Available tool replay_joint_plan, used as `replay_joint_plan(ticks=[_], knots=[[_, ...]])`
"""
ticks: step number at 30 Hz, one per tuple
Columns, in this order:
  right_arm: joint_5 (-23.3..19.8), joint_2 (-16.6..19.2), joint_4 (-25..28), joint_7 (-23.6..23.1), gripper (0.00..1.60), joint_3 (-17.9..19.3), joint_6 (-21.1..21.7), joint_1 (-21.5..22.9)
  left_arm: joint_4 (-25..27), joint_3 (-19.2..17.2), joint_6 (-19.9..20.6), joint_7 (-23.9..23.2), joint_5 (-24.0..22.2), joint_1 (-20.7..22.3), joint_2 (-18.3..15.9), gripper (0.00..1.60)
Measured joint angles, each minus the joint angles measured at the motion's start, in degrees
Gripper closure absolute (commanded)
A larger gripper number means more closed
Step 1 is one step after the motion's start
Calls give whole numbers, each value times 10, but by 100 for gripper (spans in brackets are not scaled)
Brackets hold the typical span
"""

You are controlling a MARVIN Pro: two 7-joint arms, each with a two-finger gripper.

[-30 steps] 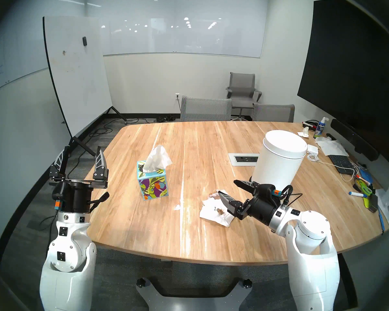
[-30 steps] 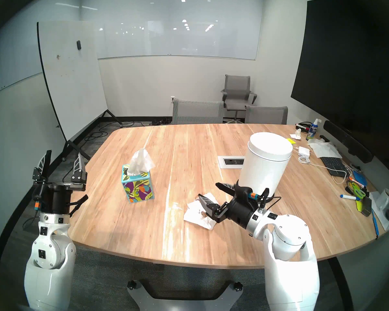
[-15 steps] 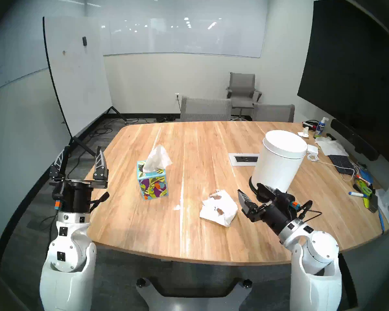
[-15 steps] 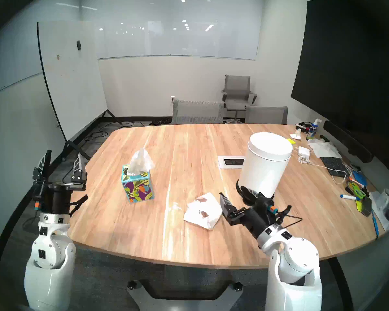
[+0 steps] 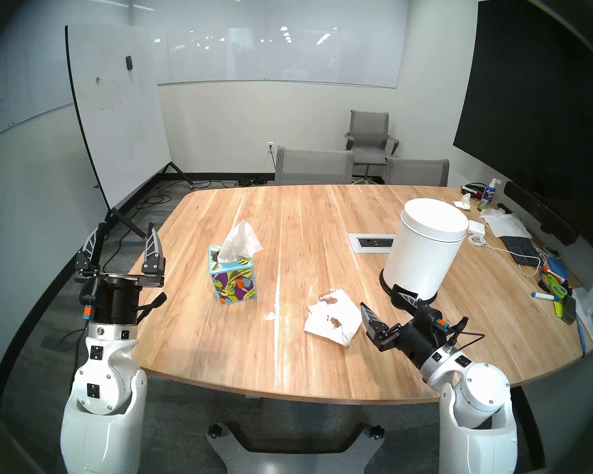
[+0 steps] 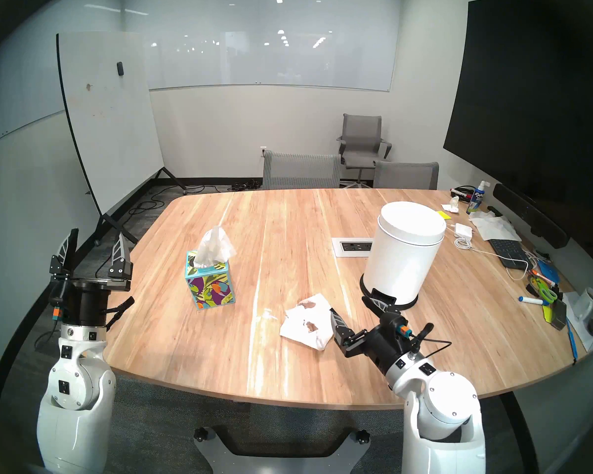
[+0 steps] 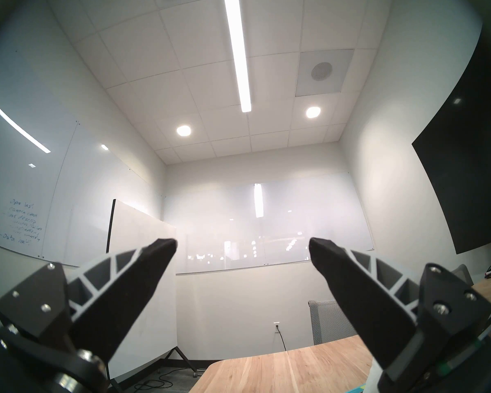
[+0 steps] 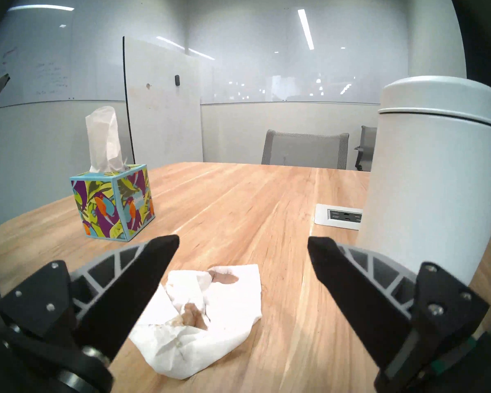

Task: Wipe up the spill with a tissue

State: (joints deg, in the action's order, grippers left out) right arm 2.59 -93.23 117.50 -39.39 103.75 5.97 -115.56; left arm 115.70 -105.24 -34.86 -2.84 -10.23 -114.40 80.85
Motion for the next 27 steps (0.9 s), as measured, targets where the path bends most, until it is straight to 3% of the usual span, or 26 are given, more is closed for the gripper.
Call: replay_joint_plan(ticks=[10,19,27], knots=[[2,13,-2,-27,0,-3,-10,-2,0,0,0,0,0,0,0,0],[3,-5,-3,-11,0,-20,-54,-5,0,0,0,0,0,0,0,0],[3,-11,-5,-2,0,-23,-66,-6,0,0,0,0,0,0,0,0]])
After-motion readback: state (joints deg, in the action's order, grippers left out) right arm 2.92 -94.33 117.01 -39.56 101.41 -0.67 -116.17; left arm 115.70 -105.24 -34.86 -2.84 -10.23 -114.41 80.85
